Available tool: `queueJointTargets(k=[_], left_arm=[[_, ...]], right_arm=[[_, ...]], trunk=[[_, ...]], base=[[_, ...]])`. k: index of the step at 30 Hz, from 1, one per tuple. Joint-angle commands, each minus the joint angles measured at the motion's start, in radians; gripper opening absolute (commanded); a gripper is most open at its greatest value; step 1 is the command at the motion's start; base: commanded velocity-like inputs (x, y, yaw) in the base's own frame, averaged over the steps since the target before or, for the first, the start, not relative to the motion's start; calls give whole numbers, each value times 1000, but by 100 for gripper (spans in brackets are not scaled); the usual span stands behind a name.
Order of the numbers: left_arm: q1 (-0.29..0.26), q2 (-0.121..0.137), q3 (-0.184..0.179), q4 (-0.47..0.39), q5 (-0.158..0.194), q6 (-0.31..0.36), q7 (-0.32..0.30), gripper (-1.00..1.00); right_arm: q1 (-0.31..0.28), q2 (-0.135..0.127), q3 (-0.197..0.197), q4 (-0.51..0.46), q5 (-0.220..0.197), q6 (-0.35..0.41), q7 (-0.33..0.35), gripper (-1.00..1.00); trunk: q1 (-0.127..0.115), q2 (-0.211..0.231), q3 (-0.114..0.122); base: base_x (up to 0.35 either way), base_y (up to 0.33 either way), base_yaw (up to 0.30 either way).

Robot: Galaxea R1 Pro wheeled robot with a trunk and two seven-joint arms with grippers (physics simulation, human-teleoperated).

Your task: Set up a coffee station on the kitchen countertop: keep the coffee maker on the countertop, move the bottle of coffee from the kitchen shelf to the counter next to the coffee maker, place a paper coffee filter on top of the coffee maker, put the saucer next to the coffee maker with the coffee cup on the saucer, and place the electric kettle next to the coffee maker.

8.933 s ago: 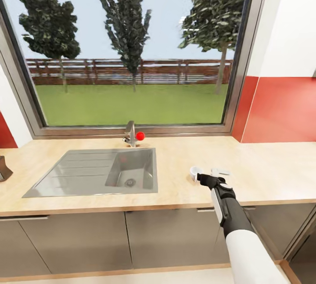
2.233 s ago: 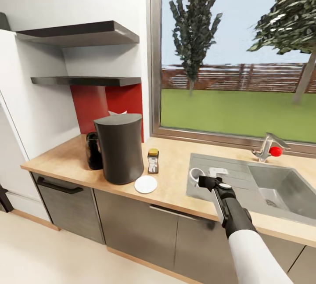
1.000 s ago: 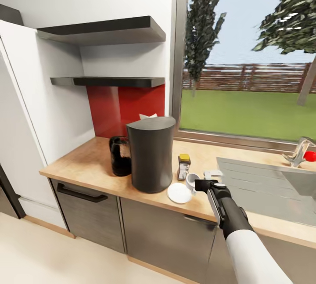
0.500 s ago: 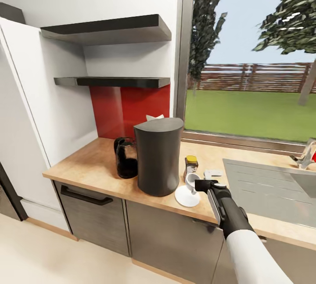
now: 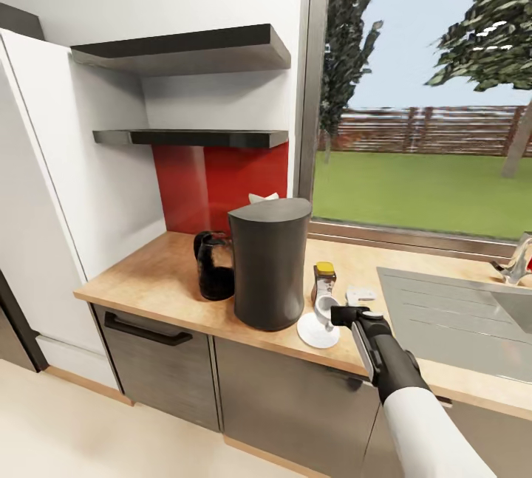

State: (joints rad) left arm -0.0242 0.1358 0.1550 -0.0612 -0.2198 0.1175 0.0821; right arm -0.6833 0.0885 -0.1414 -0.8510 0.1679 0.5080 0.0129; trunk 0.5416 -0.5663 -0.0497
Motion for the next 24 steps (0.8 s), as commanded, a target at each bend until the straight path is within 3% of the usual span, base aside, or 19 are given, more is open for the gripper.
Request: queueJointTargets(k=[1,18,24], left_arm=[[0,0,8,-2,-11,5,1,100],[0,0,15,-4,-9,6,2,100],[0,-4,9,-3,-11,4,1,100]], right_arm=[[-1,1,-3,5,7,5,2,-100],[-1,-3,-4,50,7,3,0,-100],[-1,-14,-2,53,7,4,-71,-100]], trunk=[[0,-2,-2],[0,-2,-2],[0,-2,-2]], base=[[0,0,0],[39,18,0],[28,8,0]])
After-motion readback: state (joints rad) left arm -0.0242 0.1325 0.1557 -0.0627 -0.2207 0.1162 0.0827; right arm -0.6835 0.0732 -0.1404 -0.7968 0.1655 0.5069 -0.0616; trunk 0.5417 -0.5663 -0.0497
